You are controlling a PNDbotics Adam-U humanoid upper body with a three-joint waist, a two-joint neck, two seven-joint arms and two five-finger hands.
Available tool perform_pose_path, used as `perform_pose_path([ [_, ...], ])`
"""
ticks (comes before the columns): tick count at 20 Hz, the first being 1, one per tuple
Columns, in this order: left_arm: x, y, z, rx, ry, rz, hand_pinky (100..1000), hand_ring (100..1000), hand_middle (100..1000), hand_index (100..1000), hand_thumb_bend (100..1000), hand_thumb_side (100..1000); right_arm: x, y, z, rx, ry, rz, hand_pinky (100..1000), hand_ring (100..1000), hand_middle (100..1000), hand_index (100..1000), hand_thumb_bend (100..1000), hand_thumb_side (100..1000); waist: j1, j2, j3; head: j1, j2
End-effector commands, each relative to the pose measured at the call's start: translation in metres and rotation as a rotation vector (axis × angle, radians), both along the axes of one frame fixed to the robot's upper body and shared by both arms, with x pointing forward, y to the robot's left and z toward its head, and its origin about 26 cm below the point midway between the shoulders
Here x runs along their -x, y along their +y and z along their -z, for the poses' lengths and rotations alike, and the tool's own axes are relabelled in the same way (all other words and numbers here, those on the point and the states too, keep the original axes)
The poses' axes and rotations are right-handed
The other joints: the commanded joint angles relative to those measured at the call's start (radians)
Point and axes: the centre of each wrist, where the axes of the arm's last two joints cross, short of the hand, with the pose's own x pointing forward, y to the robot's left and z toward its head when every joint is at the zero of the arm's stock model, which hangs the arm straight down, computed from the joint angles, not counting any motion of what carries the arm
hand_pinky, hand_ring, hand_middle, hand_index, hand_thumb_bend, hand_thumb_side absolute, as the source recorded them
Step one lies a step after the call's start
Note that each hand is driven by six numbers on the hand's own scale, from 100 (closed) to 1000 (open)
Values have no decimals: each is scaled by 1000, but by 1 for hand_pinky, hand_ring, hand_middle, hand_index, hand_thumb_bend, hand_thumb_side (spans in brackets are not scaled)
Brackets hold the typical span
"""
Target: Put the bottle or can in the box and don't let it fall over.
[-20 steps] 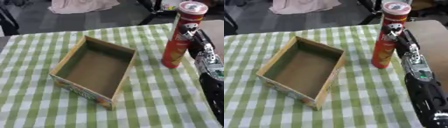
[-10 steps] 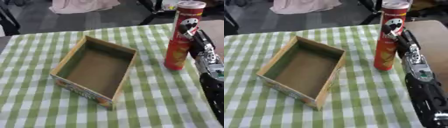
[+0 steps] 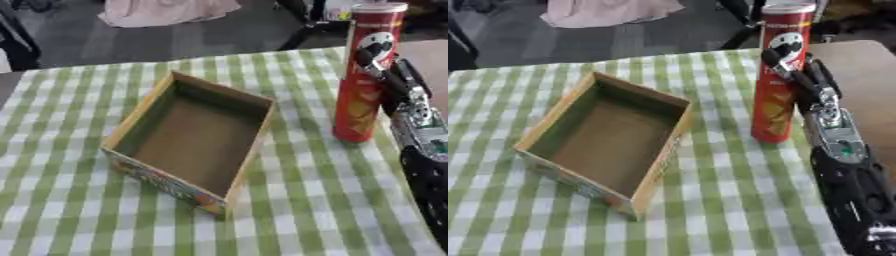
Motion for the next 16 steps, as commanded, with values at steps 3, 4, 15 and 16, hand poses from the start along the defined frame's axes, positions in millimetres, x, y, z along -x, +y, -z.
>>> perform_pose_path([
  [3, 0, 4, -11, -15, -30, 1, 1000, 676, 713, 769, 243, 680, 3, 1, -19, 2, -59, 42, 175, 422, 572, 409, 1000, 541, 0, -15, 0, 2, -15],
  [4, 0, 4, -11, -14, -30, 0, 1000, 676, 713, 769, 241, 681, 3, 1, -20, -2, -63, 50, 152, 399, 548, 386, 1000, 541, 1, -15, -1, 2, -14],
  [15, 0, 4, -11, -14, -32, 2, 1000, 675, 711, 767, 227, 685, 7, 8, -31, -73, -117, 48, 122, 366, 508, 348, 1000, 541, -2, -25, -4, 4, -12],
  [16, 1, 4, -11, -14, -32, 2, 1000, 675, 711, 767, 226, 685, 8, 8, -32, -78, -121, 47, 118, 361, 504, 343, 1000, 541, -2, -27, -4, 5, -11],
])
